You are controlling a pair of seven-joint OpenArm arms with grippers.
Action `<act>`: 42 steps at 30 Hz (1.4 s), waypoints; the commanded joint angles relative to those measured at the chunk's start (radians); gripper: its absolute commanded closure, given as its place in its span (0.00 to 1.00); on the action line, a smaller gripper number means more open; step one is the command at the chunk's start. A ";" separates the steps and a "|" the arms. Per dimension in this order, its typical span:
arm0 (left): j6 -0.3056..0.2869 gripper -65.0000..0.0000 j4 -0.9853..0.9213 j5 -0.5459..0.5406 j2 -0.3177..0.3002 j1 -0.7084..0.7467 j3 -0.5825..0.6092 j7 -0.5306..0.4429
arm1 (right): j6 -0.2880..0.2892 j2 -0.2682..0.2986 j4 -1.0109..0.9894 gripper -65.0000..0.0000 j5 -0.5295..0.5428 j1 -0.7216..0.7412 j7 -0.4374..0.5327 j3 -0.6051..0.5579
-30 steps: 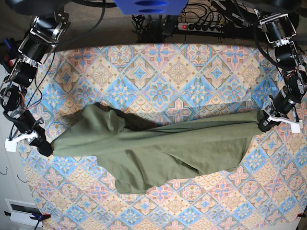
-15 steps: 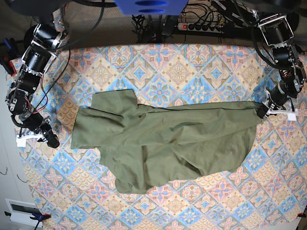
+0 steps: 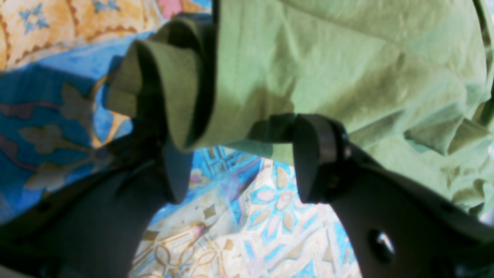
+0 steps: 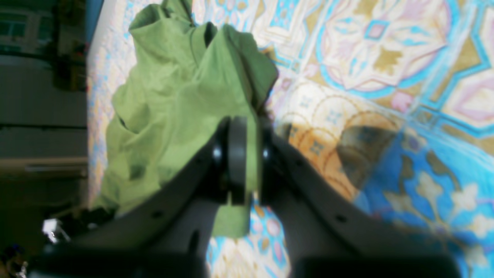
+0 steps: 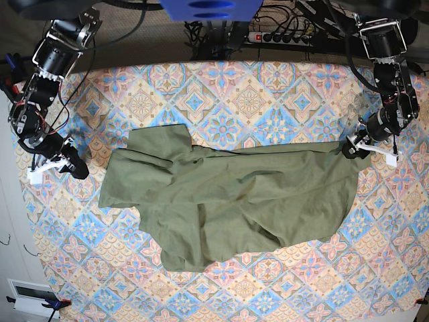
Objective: Layout the t-shirt on the table in an organized manner, then fold the t-shirt properly
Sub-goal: 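Lower the stretched shirt onto the table with both grippers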
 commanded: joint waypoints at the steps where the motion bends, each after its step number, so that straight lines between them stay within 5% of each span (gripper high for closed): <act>1: 0.003 0.38 0.031 0.009 -0.032 0.012 -0.006 0.000 | 0.008 0.019 0.034 0.87 0.026 -0.007 0.008 0.003; 8: 0.003 0.37 0.220 0.006 -0.058 0.148 -0.007 0.000 | 0.008 0.019 0.085 0.86 0.026 -0.100 0.008 -0.004; 17: 0.003 0.37 0.172 0.008 -0.072 0.148 -0.125 -0.009 | 0.008 0.017 0.091 0.86 0.024 -0.100 0.016 -0.120; 27: 0.003 0.38 0.118 0.051 0.040 -0.073 -0.092 0.000 | 0.008 -0.052 0.080 0.86 0.021 -0.093 0.042 -0.164; 32: 0.004 0.37 0.120 0.071 0.046 -0.074 -0.062 0.000 | 0.008 -0.065 0.090 0.86 0.021 -0.093 0.040 -0.164; 36: 0.004 0.37 0.120 0.069 0.029 -0.053 -0.064 0.000 | 0.008 -0.065 0.090 0.86 0.021 -0.093 0.042 -0.162; 42: 0.003 0.37 0.120 -0.077 -0.103 0.038 -0.064 -0.001 | 0.008 -0.065 0.091 0.86 0.021 -0.093 0.042 -0.162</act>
